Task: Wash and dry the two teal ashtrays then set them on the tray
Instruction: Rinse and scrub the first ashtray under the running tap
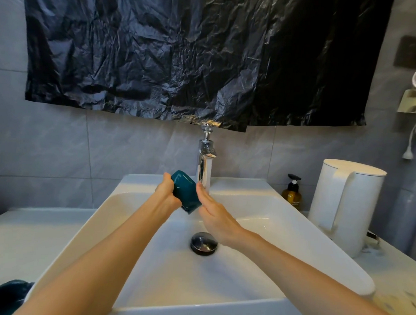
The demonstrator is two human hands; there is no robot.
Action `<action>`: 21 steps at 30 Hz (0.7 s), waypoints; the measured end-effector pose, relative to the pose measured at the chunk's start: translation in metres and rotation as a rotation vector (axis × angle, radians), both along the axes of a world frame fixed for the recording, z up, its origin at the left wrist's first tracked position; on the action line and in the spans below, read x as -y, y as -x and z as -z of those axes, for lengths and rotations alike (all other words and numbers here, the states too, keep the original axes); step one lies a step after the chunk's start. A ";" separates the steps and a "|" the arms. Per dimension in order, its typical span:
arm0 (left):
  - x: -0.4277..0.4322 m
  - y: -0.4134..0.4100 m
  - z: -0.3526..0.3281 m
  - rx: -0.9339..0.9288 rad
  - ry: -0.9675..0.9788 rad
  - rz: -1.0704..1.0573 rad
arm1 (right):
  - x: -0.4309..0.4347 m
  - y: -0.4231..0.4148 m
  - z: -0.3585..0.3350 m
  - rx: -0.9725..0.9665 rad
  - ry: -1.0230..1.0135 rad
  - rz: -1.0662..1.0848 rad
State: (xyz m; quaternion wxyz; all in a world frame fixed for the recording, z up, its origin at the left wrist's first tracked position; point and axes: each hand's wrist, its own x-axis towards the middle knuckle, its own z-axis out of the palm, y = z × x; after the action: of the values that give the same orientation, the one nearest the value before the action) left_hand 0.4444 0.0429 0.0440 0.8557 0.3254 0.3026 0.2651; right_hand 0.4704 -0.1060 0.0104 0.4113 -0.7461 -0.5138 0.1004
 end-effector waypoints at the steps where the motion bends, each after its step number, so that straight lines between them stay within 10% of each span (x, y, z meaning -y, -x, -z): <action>1: 0.000 0.000 0.000 0.001 0.009 0.007 | -0.001 0.000 0.001 0.034 -0.003 -0.004; 21: 0.027 0.002 0.003 -0.168 -0.463 0.192 | 0.009 -0.014 -0.016 0.241 -0.160 0.045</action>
State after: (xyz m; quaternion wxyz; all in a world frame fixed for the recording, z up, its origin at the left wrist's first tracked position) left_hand 0.4425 0.0162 0.0411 0.7517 0.5605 0.2715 0.2171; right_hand 0.4849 -0.1147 0.0267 0.4070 -0.7288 -0.5491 -0.0404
